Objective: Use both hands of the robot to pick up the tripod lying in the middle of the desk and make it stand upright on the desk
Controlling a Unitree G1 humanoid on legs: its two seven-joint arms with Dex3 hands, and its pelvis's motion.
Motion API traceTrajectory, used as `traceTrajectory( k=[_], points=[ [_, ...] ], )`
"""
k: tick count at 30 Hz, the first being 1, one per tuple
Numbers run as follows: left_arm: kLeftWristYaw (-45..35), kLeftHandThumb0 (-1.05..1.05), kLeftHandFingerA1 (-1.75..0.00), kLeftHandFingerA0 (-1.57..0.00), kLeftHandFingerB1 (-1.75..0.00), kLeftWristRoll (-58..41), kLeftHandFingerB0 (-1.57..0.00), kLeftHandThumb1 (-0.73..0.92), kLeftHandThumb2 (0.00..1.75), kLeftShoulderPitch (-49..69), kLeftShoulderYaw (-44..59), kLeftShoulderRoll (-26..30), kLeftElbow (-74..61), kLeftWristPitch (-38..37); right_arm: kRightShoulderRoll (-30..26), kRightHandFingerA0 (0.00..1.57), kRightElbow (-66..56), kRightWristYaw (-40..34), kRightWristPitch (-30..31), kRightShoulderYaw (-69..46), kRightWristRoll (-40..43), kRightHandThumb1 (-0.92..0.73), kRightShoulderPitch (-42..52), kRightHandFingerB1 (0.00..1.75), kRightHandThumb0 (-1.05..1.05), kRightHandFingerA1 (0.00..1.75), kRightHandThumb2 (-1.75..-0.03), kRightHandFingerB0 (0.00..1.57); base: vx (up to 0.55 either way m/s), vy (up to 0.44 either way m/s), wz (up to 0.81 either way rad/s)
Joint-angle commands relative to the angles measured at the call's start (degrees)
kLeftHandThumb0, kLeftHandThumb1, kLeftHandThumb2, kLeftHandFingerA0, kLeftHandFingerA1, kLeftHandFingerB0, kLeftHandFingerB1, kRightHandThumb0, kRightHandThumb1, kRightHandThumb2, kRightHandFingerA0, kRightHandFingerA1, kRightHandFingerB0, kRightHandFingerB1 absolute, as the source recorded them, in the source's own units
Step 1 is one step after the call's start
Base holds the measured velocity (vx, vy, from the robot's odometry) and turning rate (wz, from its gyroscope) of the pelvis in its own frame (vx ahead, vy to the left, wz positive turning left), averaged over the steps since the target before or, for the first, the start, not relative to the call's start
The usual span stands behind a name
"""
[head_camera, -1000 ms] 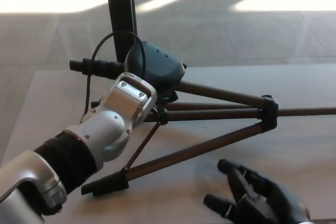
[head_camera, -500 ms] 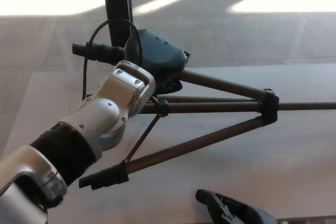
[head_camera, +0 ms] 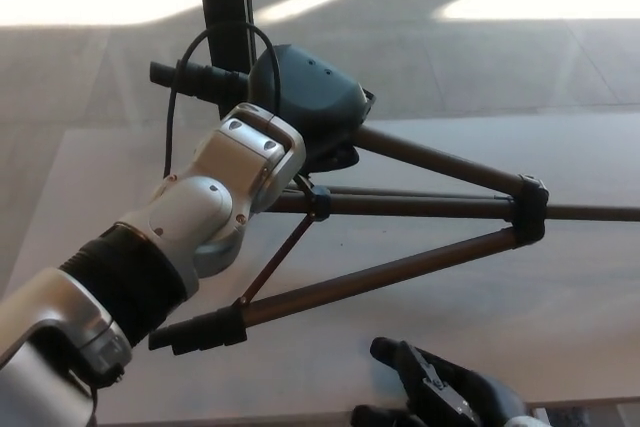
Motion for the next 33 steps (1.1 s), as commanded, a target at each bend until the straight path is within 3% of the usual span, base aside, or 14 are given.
traceTrajectory(
  k=[1, 2, 3, 4, 8, 10, 12, 16, 19, 20, 25, 28, 31, 33],
  points=[
    [-0.6, -0.29, -1.67, -0.91, -0.96, 1.9, -0.81, 0.65, 0.75, -4.9, 2.9, 0.9, -0.6, -1.4, 9.9, 0.75, -15.2, -6.9, 17.4, 3.3, 6.4, -0.67, 1.7, 0.62, -0.52, 0.96, -0.59, 0.60, 0.00, 0.000, 0.00],
    [-0.4, -0.27, -1.71, -1.00, -0.98, 2.1, -0.86, 0.63, 0.78, -4.7, 2.9, 1.0, -0.7, -1.4, 8.3, 0.76, -20.7, -7.4, 23.6, 6.1, 5.8, -0.66, 6.6, 0.63, -0.53, 0.94, -0.59, 0.63, 0.00, 0.000, 0.00],
    [-0.4, -0.28, -1.65, -0.92, -0.96, 2.2, -0.81, 0.66, 0.80, -4.6, 2.9, 1.3, -0.6, -1.5, 6.5, 0.65, -23.0, -4.7, 28.5, 5.2, 8.5, -0.68, 8.9, 0.64, -0.53, 1.00, -0.59, 0.54, 0.00, 0.000, 0.00],
    [0.2, -0.28, -1.67, -0.91, -0.97, 2.2, -0.82, 0.63, 0.75, -4.2, 2.9, 1.6, -0.6, -1.7, 6.5, 0.67, -25.0, -4.5, 31.9, 5.0, 8.1, -0.68, 10.8, 0.66, -0.54, 1.01, -0.59, 0.58, 0.00, 0.000, 0.00],
    [1.7, -0.30, -1.68, -0.92, -0.96, 2.0, -0.83, 0.63, 0.71, -3.5, 3.0, 2.3, -0.2, -2.8, 5.0, 0.66, -33.4, -1.9, 38.2, 4.5, 9.6, -0.66, 18.3, 0.67, -0.50, 1.00, -0.59, 0.54, 0.00, 0.000, 0.00],
    [0.0, -0.29, -1.68, -0.91, -0.89, 2.3, -0.82, 0.62, 0.66, -3.4, 2.7, 2.5, -0.3, -1.9, 1.2, 0.78, -39.0, -0.8, 38.7, 7.5, 12.2, -0.62, 23.5, 0.69, -0.53, 1.00, -0.58, 0.61, 0.00, 0.000, 0.00],
    [0.7, -0.30, -1.68, -0.91, -0.88, 2.3, -0.83, 0.60, 0.65, -3.3, 2.6, 2.4, -0.3, -2.3, -0.6, 0.77, -39.8, 1.4, 38.7, 7.8, 13.9, -0.61, 24.9, 0.68, -0.56, 1.00, -0.57, 0.60, 0.00, 0.000, 0.00],
    [0.5, -0.32, -1.67, -0.92, -0.85, 2.1, -0.83, 0.59, 0.64, -3.0, 2.6, 2.3, -0.4, -2.4, -0.3, 0.77, -41.4, 2.0, 38.7, 8.4, 14.5, -0.60, 26.6, 0.69, -0.56, 1.01, -0.57, 0.58, 0.00, 0.000, 0.00],
    [0.5, -0.33, -1.67, -0.93, -0.91, 2.9, -0.83, 0.61, 0.67, -3.3, 2.0, 2.2, -0.5, -2.2, 5.1, 0.78, -44.6, -2.7, 38.7, 8.9, 12.4, -0.64, 27.2, 0.66, -0.57, 0.99, -0.58, 0.60, 0.00, 0.000, 0.00],
    [0.6, -0.31, -1.68, -0.93, -0.89, 2.7, -0.81, 0.63, 0.69, -3.2, 2.3, 2.1, -0.6, -2.2, 5.9, 0.73, -43.2, -0.3, 38.7, 6.0, 14.1, -0.63, 25.7, 0.70, -0.56, 1.03, -0.58, 0.54, 0.00, 0.000, 0.00],
    [0.9, -0.29, -1.67, -0.92, -0.86, 2.5, -0.82, 0.63, 0.71, -3.1, 2.4, 2.4, -0.2, -2.5, 11.8, 0.81, -41.1, 0.5, 38.6, -2.3, 13.0, -0.59, 18.9, 0.68, -0.58, 0.99, -0.57, 0.62, 0.00, 0.000, 0.00],
    [0.7, -0.30, -1.67, -0.91, -0.90, 2.3, -0.82, 0.64, 0.73, -3.0, 2.5, 2.5, -0.2, -2.7, 11.4, 0.85, -40.4, 0.3, 38.2, -4.2, 12.1, -0.59, 15.2, 0.66, -0.64, 0.97, -0.57, 0.67, 0.00, 0.000, 0.00],
    [0.8, -0.31, -1.69, -0.91, -0.87, 2.3, -0.82, 0.63, 0.70, -2.9, 2.7, 2.5, -0.3, -2.5, 12.7, 0.75, -38.2, -1.0, 36.1, -10.1, 13.1, -0.62, 9.5, 0.65, -0.64, 0.99, -0.58, 0.60, 0.00, 0.000, 0.00],
    [1.7, -0.30, -1.69, -0.92, -0.91, 2.4, -0.83, 0.62, 0.69, -2.8, 2.8, 2.6, -0.4, -2.8, 13.5, 0.76, -37.7, -2.9, 34.5, -12.4, 12.6, -0.60, 7.0, 0.61, -0.64, 0.97, -0.57, 0.63, 0.00, 0.000, 0.00]
  ],
)
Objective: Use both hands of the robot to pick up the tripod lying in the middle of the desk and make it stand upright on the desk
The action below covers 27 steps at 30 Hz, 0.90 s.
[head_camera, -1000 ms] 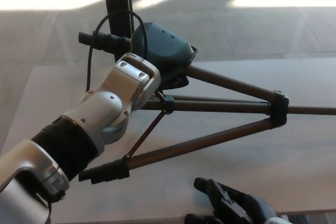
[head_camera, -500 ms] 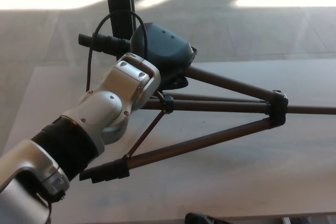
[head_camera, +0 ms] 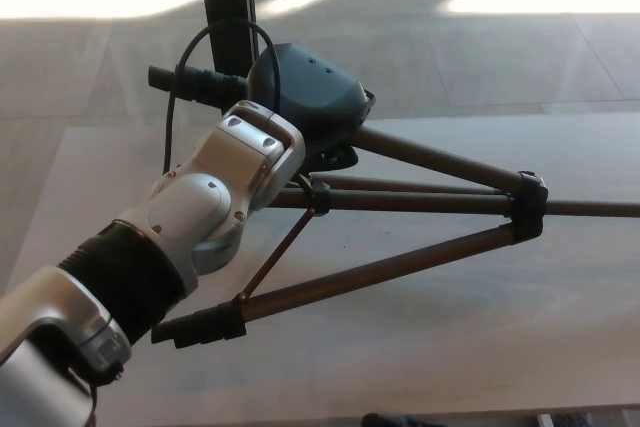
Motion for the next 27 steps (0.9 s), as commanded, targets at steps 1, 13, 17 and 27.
traceTrajectory(
  k=[1, 13, 17, 27],
  points=[
    [2.0, -0.30, -1.69, -0.92, -0.91, 2.6, -0.83, 0.62, 0.69, -2.7, 2.6, 2.4, -0.5, -2.2, 13.9, 0.76, -2.4, -2.4, 8.1, -10.7, 4.6, -0.60, -8.2, 0.61, -0.64, 0.97, -0.57, 0.63, 0.00, 0.000, 0.00],
    [1.9, -0.37, -1.33, -1.20, -0.97, 2.9, -0.84, 0.44, 0.92, -2.6, 3.8, 3.7, -1.6, -3.0, 7.9, 0.68, 8.3, -5.0, -2.0, -19.7, 2.7, -0.69, -21.7, 0.60, -0.62, 1.05, -0.61, 0.51, 0.00, 0.000, 0.00],
    [0.5, -0.42, -1.68, -0.90, -1.02, 3.5, -0.82, 0.55, 0.61, -2.7, 4.1, 4.2, -2.8, -3.0, 7.5, 0.61, 10.5, -5.5, -4.9, -19.6, 0.7, -0.69, -21.6, 0.59, -0.61, 1.00, -0.61, 0.52, 0.00, 0.000, 0.00],
    [0.8, -0.35, -1.75, -0.89, -1.07, 4.2, -0.81, 0.58, 0.59, -3.4, 5.7, 3.7, -4.0, -3.6, 12.4, 0.48, 17.8, -10.9, -13.4, -14.7, -5.2, -0.67, -18.2, 0.62, -0.55, 0.95, -0.60, 0.52, 0.00, 0.000, 0.00]
  ],
)
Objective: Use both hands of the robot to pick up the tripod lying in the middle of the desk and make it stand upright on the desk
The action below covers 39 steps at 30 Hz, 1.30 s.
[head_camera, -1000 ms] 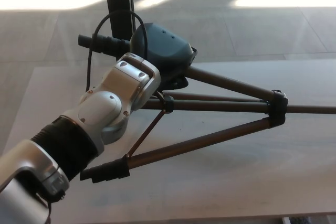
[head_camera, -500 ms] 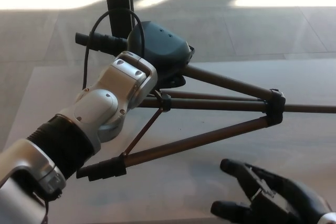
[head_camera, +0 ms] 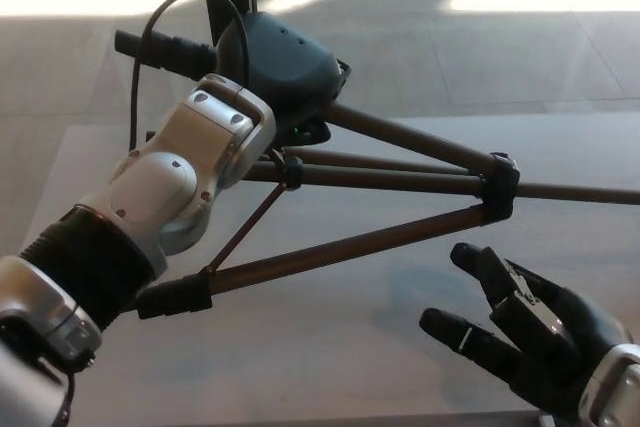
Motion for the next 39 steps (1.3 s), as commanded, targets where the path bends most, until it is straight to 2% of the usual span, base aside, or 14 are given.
traceTrajectory(
  k=[1, 10, 11, 12, 13, 19, 22, 23, 24, 26, 28, 29, 30, 39],
  points=[
    [1.6, -0.40, -1.35, -1.20, -1.02, 2.6, -0.85, 0.45, 0.92, -2.9, 2.0, -0.1, -2.2, -0.6, 10.2, 0.39, 5.8, -3.2, -9.9, 4.1, -5.3, -0.69, 5.2, 0.63, -0.54, 0.96, -0.60, 0.44, 0.00, 0.000, 0.00],
    [0.8, -0.35, -1.32, -1.19, -0.97, 2.6, -0.85, 0.48, 0.96, -3.1, 2.5, -1.6, -2.8, 0.2, 12.9, 0.22, 20.2, -5.7, -20.4, 9.1, -10.0, -0.61, 3.2, 0.51, -0.61, 0.84, -0.57, 0.27, 0.00, 0.000, 0.00],
    [0.4, -0.30, -1.72, -0.95, -1.02, 2.6, -0.82, 0.64, 0.70, -3.2, 2.4, -1.9, -2.7, 0.3, 12.8, 0.30, 20.8, -5.9, -20.9, 9.3, -10.1, -0.44, 3.0, 0.55, -0.66, 0.75, -0.88, 0.20, 0.00, 0.000, 0.00],
    [-0.2, -0.30, -1.72, -0.95, -1.02, 2.5, -0.82, 0.64, 0.70, -3.3, 2.3, -2.2, -2.5, 0.5, 12.7, 0.30, 21.6, -6.1, -21.3, 9.6, -10.3, -0.44, 2.9, 0.55, -0.66, 0.75, -0.88, 0.20, 0.00, 0.000, 0.00],
    [-0.5, -0.29, -1.69, -0.93, -1.02, 2.1, -0.84, 0.62, 0.75, -3.7, 2.6, -2.4, -2.6, 0.2, 14.0, 0.16, 25.2, -7.0, -23.8, 9.8, -11.2, -0.61, 1.8, 0.50, -0.61, 0.81, -0.59, 0.26, 0.00, 0.000, 0.00],
    [-0.7, -0.28, -1.67, -0.96, -0.94, 1.7, -0.84, 0.61, 0.73, -4.3, 3.3, -4.1, -2.9, 0.9, 14.5, 0.12, 33.6, -6.6, -30.6, 10.5, -11.9, -0.62, -1.6, 0.57, -0.70, 0.86, -0.57, 0.23, 0.00, 0.000, 0.00],
    [-0.3, -0.29, -1.66, -0.91, -0.94, 2.0, -0.83, 0.63, 0.75, -3.7, 3.3, -4.1, -3.3, 0.8, 13.0, 0.05, 35.8, -5.1, -31.3, 11.8, -11.2, -0.61, -2.7, 0.46, -0.83, 0.72, -0.59, 0.14, 0.00, 0.000, 0.00],
    [-0.2, -0.29, -1.66, -0.92, -0.95, 2.2, -0.83, 0.64, 0.76, -3.6, 3.3, -4.1, -3.3, 0.9, 12.7, 0.00, 36.4, -5.0, -31.4, 11.7, -10.6, -0.46, -3.1, 0.47, -0.81, 0.55, -0.90, 0.04, 0.00, 0.000, 0.00],
    [0.0, -0.29, -1.68, -0.92, -0.98, 2.5, -0.83, 0.62, 0.77, -3.2, 3.2, -4.0, -3.5, 1.1, 12.3, 0.00, 36.9, -4.6, -31.5, 11.9, -10.2, -0.47, -3.1, 0.42, -0.82, 0.39, -0.93, 0.06, 0.00, 0.000, 0.00],
    [-1.4, -0.28, -1.68, -0.93, -0.99, 2.7, -0.83, 0.61, 0.78, -3.2, 3.1, -3.9, -3.7, 1.1, 9.0, 0.00, 38.7, -0.6, -31.5, 15.3, -11.1, -0.61, -4.4, 0.05, -1.05, 0.16, -1.01, 0.00, 0.00, 0.000, 0.00],
    [-1.6, -0.27, -1.65, -0.94, -0.93, 2.4, -0.82, 0.61, 0.78, -3.1, 3.4, -4.1, -3.9, 1.1, 6.7, 0.00, 39.7, 2.2, -32.0, 17.9, -11.6, -0.64, -5.1, 0.00, -0.96, 0.00, -0.83, 0.00, 0.00, 0.000, 0.00],
    [-1.2, -0.26, -1.66, -0.94, -0.96, 2.1, -0.83, 0.60, 0.79, -3.0, 3.7, -4.1, -3.9, 0.8, 5.7, 0.00, 40.6, 3.5, -32.3, 18.7, -11.8, -0.74, -5.8, 0.00, -0.97, 0.00, -0.63, 0.00, 0.00, 0.000, 0.00],
    [-0.9, -0.27, -1.68, -0.94, -0.95, 2.0, -0.83, 0.61, 0.78, -2.9, 3.9, -4.2, -3.9, 0.6, 5.8, 0.00, 41.7, 3.0, -32.8, 18.0, -11.0, -0.62, -6.6, 0.17, -1.05, 0.21, -1.02, 0.00, 0.00, 0.000, 0.00],
    [-1.7, -0.30, -1.68, -0.93, -1.03, 3.5, -0.84, 0.62, 0.75, -1.4, 4.0, -4.1, -4.8, 0.5, 8.2, 0.00, 43.7, 2.1, -37.8, 15.9, -7.2, -0.59, -5.9, 0.27, -1.05, 0.24, -0.97, 0.00, 0.00, 0.000, 0.00]
  ],
)
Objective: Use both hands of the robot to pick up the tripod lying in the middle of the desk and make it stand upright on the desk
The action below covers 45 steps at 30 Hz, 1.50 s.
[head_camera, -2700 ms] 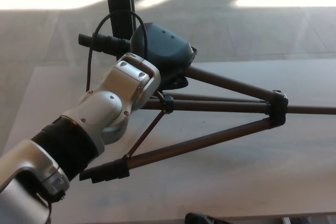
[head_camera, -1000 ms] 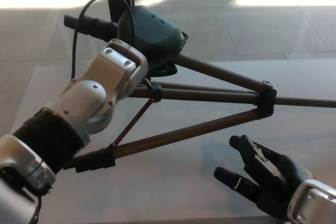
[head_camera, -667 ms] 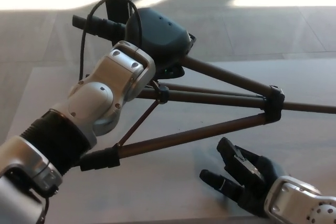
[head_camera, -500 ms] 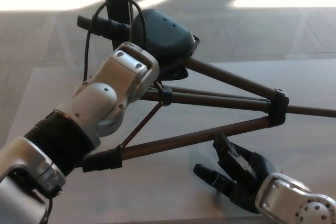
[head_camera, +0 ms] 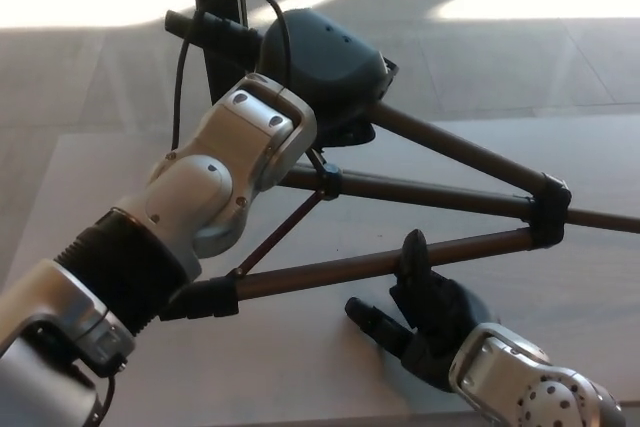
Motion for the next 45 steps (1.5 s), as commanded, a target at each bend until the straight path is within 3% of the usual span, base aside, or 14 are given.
traceTrajectory(
  k=[1, 6, 7, 10, 22, 23, 24, 32, 34, 35, 37, 38, 41, 45],
  points=[
    [-0.3, -0.30, -1.68, -0.93, -1.03, 1.4, -0.84, 0.62, 0.75, -1.3, 2.1, 0.3, -2.2, 0.7, 7.0, 0.00, 7.1, -1.8, -5.3, 0.3, -3.0, -0.59, 1.9, 0.27, -1.05, 0.24, -0.97, 0.00, 0.00, 0.000, 0.00],
    [-2.0, -0.30, -1.68, -0.92, -1.07, 1.9, -0.82, 0.63, 0.78, -0.9, 2.4, 0.0, -3.0, 1.7, 8.1, 0.00, 8.3, -5.0, -9.6, 0.2, -3.4, -0.56, 0.2, 0.10, -0.83, 0.20, -0.64, 0.00, 0.00, 0.000, 0.00],
    [1.0, -0.30, -1.73, -0.94, -1.19, 2.9, -0.85, 0.61, 0.81, -0.2, 2.0, 0.4, -2.7, 0.7, 9.0, 0.26, 8.5, -5.8, -13.7, -0.3, -3.8, -0.62, 0.3, 0.35, -0.80, 0.72, -0.59, 0.00, 0.00, 0.000, 0.00],
    [0.6, -0.30, -1.73, -0.94, -1.15, 2.6, -0.84, 0.63, 0.79, 0.4, 2.2, 0.3, -2.6, 0.7, 11.4, 0.64, 8.7, -7.0, -19.2, -5.0, 0.5, -0.52, -0.2, 0.50, -0.78, 0.80, -0.86, 0.07, 0.00, 0.000, 0.00],
    [2.1, -0.30, -1.72, -0.94, -1.02, 3.1, -0.86, 0.62, 0.73, 4.1, 2.9, 0.8, -3.7, 0.6, 7.3, 0.29, 3.7, -4.7, -19.0, -2.0, -0.4, -0.65, -6.0, 0.46, -0.69, 0.81, -0.60, 0.09, 0.00, 0.000, 0.01],
    [1.8, -0.32, -1.74, -0.91, -1.05, 3.5, -0.86, 0.62, 0.72, 4.6, 2.7, 0.7, -3.8, 0.9, 7.5, 0.42, 3.0, -7.2, -16.7, -3.6, 2.1, -0.53, -7.2, 0.60, -0.74, 0.78, -0.93, 0.27, 0.00, 0.000, 0.00],
    [1.5, -0.36, -1.34, -1.21, -0.91, 3.5, -0.83, 0.45, 0.92, 5.2, 2.8, 0.6, -4.0, 1.2, 7.7, 0.38, 2.2, -8.3, -15.4, -4.5, 3.9, -0.82, -7.9, 0.57, -0.64, 0.86, -0.64, 0.27, 0.00, 0.000, 0.00],
    [0.5, -0.29, -1.73, -0.93, -1.12, 3.9, -0.84, 0.61, 0.70, 5.9, 3.4, -0.5, -4.4, 1.9, 6.0, 0.39, 5.0, -10.8, -17.6, -1.8, -2.6, -0.82, -10.7, 0.44, -0.41, 0.72, -0.64, 0.22, 0.00, 0.000, 0.00],
    [0.7, -0.30, -1.73, -0.94, -1.14, 4.7, -0.84, 0.60, 0.72, 5.7, 3.1, -0.4, -4.4, 2.1, 7.6, 0.57, 5.4, -14.0, -18.0, -3.0, -1.8, -0.90, -12.0, 0.67, -0.45, 0.94, -0.67, 0.44, 0.00, 0.000, 0.00],
    [0.7, -0.29, -1.73, -0.94, -1.16, 4.8, -0.84, 0.61, 0.72, 5.6, 3.1, -0.2, -4.3, 2.0, 8.3, 0.67, 5.6, -15.0, -17.8, -3.7, -0.7, -0.84, -12.7, 0.91, -0.41, 1.51, -0.69, 0.58, 0.00, 0.000, 0.00],
    [0.4, -0.29, -1.73, -0.94, -1.16, 5.0, -0.84, 0.61, 0.72, 5.5, 3.1, -0.3, -4.4, 2.1, 7.8, 0.67, 5.1, -15.4, -15.7, -4.1, 0.8, -0.84, -13.1, 0.91, -0.41, 1.51, -0.69, 0.58, 0.00, 0.000, 0.00],
    [1.0, -0.29, -1.69, -0.93, -1.02, 4.8, -0.83, 0.65, 0.74, 5.8, 3.2, -0.4, -4.1, 2.1, 10.5, 0.54, 5.2, -19.0, -19.2, -5.2, 0.8, -0.92, -13.7, 0.63, -0.46, 0.90, -0.71, 0.47, 0.00, 0.000, 0.00],
    [0.3, -0.29, -1.69, -0.92, -0.96, 4.4, -0.83, 0.64, 0.71, 6.1, 3.5, -0.4, -4.3, 2.3, 10.2, 0.59, 5.1, -21.0, -17.4, -5.2, 1.2, -0.84, -14.0, 0.75, -0.42, 1.30, -0.71, 0.44, 0.00, 0.000, 0.00],
    [1.2, -0.28, -1.67, -0.93, -0.98, 3.9, -0.82, 0.64, 0.70, 6.6, 4.0, 0.0, -4.3, 1.6, 2.7, 0.20, 1.1, -4.5, -15.2, 2.0, -0.8, -0.92, -9.9, 0.55, -0.48, 0.89, -0.83, 0.22, 0.00, 0.000, 0.00]
  ],
)
